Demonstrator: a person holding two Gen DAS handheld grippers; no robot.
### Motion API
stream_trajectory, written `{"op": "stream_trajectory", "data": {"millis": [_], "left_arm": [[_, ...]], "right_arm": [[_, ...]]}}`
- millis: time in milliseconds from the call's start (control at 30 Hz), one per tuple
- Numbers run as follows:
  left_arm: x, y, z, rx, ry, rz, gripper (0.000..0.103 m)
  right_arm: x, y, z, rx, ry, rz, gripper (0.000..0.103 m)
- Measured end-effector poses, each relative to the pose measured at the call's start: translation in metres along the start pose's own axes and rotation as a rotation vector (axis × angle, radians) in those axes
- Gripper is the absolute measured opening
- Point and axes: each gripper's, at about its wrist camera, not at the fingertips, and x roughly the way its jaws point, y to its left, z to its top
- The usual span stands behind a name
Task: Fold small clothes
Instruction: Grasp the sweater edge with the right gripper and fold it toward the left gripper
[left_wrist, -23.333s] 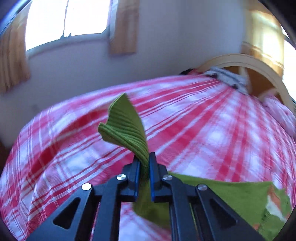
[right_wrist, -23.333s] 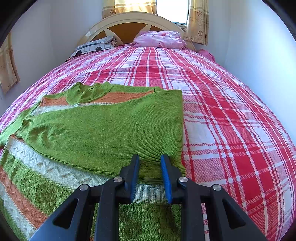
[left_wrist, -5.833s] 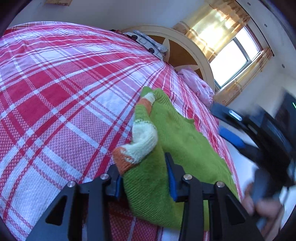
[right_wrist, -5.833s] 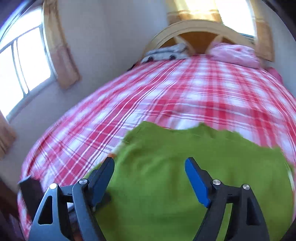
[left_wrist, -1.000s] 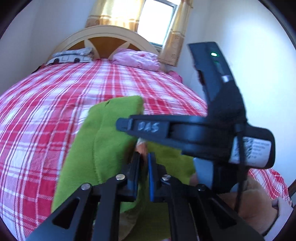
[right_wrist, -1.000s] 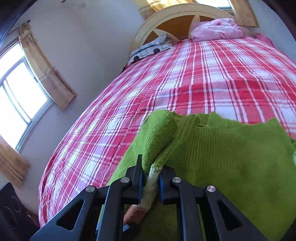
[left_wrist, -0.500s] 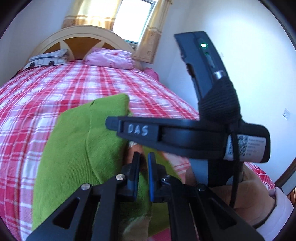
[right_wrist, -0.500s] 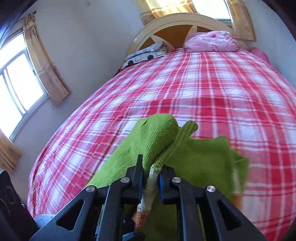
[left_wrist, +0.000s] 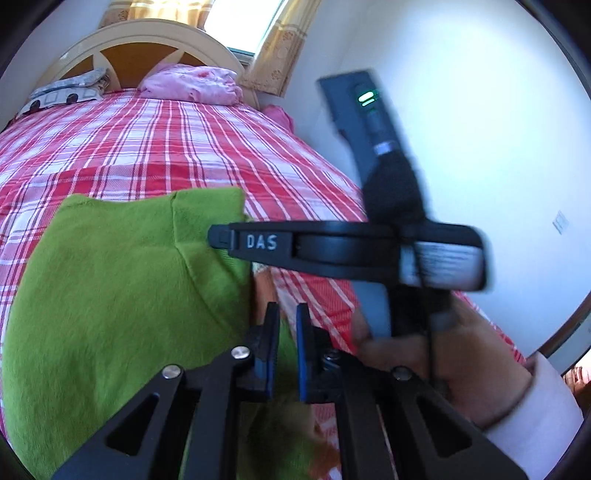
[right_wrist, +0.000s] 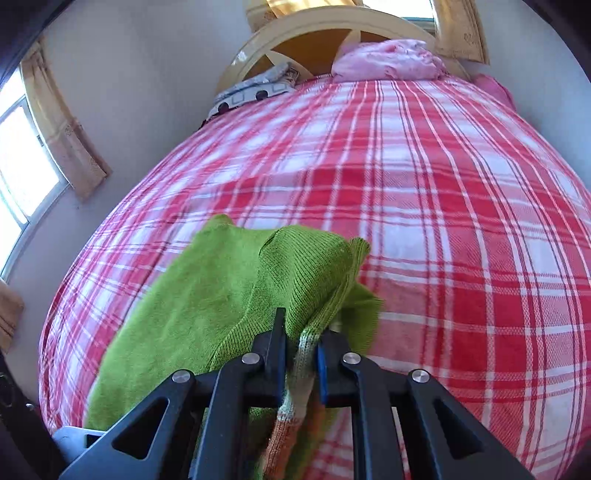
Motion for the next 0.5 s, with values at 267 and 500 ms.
{"op": "stream_trajectory", "data": {"millis": [267,500], "left_arm": [[-0.064,0.038,-0.017,-0.088,-0.002,-0.007,0.018],[-0.119,0.084,-0.048,-0.067,-0.034,0.136,0.018]], "right_arm": [[0.025,-0.006,-0.021,-0.011,-0.019,-0.029,0.018],[-0.062,-0.006,-0.051,0.162,-0.171,0.023,0.027]]}}
